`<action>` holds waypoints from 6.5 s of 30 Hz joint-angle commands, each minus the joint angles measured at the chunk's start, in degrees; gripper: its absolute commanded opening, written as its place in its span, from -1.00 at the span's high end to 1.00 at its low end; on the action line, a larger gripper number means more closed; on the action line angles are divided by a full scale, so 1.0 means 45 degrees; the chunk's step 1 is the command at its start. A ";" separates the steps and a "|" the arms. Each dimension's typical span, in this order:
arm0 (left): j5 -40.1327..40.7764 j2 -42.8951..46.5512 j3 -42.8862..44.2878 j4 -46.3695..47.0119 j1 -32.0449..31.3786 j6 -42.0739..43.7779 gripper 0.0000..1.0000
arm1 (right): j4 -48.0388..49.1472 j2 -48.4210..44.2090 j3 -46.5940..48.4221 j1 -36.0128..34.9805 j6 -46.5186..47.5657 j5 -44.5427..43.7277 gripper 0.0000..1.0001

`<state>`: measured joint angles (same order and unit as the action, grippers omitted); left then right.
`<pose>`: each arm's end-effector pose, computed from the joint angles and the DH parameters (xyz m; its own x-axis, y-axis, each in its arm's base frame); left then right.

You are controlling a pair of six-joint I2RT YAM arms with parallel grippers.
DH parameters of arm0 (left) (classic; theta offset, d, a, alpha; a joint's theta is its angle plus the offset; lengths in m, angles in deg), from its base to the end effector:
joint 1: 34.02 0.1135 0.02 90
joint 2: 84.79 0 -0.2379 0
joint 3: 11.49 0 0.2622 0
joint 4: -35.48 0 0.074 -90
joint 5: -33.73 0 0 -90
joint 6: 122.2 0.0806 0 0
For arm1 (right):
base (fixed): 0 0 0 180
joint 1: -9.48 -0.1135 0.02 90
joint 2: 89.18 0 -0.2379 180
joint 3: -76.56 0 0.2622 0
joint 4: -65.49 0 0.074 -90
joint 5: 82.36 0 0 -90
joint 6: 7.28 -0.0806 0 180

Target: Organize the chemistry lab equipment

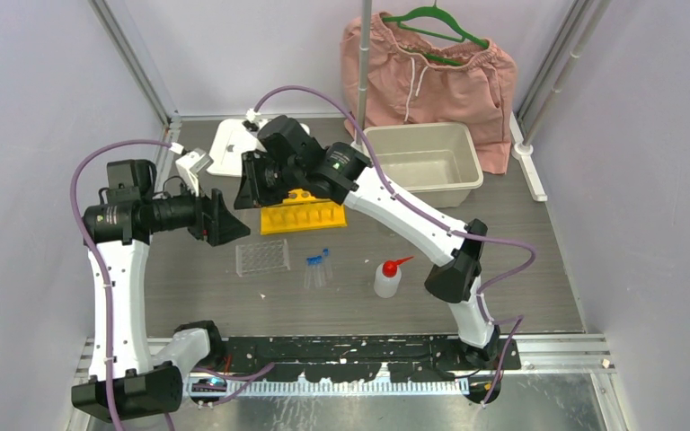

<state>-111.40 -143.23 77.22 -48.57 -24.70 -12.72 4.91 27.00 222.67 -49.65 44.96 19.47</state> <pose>0.2011 -0.0340 0.3515 -0.6219 0.0911 -0.7778 0.6292 0.6495 -0.4270 0.2340 0.4237 0.3799 -0.7766 -0.1311 -0.6161 -0.5755 0.5453 0.6094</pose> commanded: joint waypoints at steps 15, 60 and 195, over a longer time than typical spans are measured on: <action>0.3492 -0.0935 0.0536 0.0549 0.0022 -0.2011 -0.99 | 0.7052 -0.5101 -1.0496 0.0895 0.4511 -0.8901 0.99; 0.4511 -0.1741 0.0798 0.0014 0.0029 -0.1966 -0.99 | 1.2590 -0.3220 -1.3766 0.1073 0.5485 -0.9871 0.99; 0.0947 0.0195 0.1097 -0.1174 0.0028 -0.1724 -0.70 | 0.5118 -0.3332 -0.5901 -0.1581 -0.0579 -0.6620 0.98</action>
<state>-100.74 -144.03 80.98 -54.41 -24.67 -19.43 19.86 9.54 191.89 -56.71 42.01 -9.69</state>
